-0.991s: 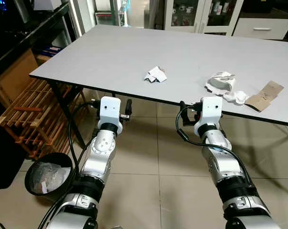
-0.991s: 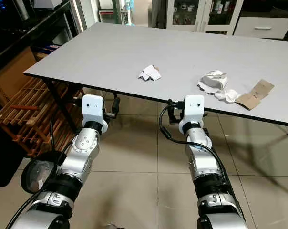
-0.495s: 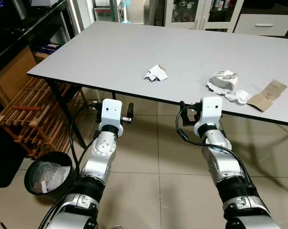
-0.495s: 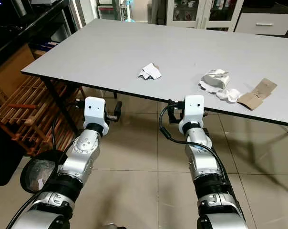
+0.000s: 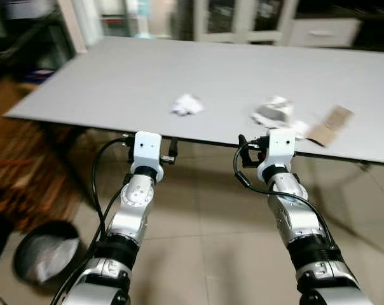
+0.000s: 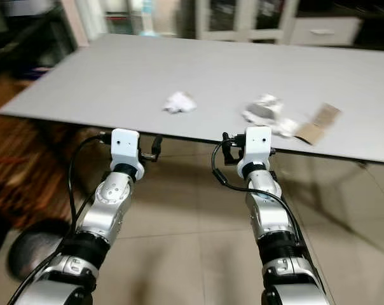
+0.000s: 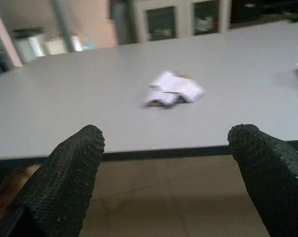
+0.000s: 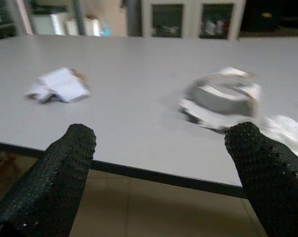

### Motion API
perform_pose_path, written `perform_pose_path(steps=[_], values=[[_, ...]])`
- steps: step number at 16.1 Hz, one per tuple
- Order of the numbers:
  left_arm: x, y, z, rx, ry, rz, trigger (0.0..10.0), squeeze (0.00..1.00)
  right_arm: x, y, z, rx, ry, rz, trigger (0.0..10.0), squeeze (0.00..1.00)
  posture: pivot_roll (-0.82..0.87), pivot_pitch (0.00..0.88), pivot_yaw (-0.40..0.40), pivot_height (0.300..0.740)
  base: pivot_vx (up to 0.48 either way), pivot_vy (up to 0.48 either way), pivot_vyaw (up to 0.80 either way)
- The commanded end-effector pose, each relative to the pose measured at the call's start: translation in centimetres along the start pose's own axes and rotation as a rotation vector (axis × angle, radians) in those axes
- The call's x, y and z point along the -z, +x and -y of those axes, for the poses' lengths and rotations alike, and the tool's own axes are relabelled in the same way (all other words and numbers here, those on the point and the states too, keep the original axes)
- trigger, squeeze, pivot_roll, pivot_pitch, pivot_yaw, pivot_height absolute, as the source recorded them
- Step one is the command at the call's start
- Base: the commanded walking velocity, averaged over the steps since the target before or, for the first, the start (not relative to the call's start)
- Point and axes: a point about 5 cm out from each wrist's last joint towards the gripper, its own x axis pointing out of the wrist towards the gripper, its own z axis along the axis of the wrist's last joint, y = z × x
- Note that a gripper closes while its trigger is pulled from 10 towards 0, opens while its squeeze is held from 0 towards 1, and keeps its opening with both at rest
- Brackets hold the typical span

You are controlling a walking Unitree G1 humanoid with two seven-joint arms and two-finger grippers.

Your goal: Picking trash to rubbish bin

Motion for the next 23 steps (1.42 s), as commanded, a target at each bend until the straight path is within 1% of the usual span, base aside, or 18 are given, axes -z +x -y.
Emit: perform_pose_path(steps=[1, 4, 19, 20, 23], values=[[-0.14, 0.04, -0.17, 0.004, -0.002, 0.001, 10.0, 0.00, -0.22, 0.09, -0.14, -0.005, 0.030, 0.005, 10.0, 0.00, -0.06, 0.046, 0.055, 0.740, 0.480, 0.000, 0.00], [-0.22, 0.09, -0.19, 0.004, 0.000, 0.003, 10.0, 0.00, -0.25, 0.08, -0.28, -0.013, 0.009, 0.011, 10.0, 0.00, -0.07, 0.042, 0.056, 0.740, 0.480, 0.000, 0.00], [-0.30, 0.09, -0.35, -0.003, 0.008, 0.005, 10.0, 0.00, -0.16, 0.08, -0.33, -0.014, 0.013, 0.005, 10.0, 0.00, -0.06, 0.054, 0.055, 0.740, 0.480, 0.000, 0.00], [-0.32, 0.08, -0.37, -0.005, 0.005, 0.007, 10.0, 0.00, -0.16, 0.09, -0.33, -0.014, 0.013, 0.005, 10.0, 0.00, -0.06, 0.055, 0.055, 0.740, 0.341, 0.000, 0.00], [-0.39, 0.00, -0.27, 0.002, -0.004, 0.016, 10.0, 0.00, -0.16, 0.09, -0.32, -0.014, 0.014, 0.005, 10.0, 0.00, -0.06, 0.056, 0.056, 0.740, 0.000, 0.000, 0.00]])
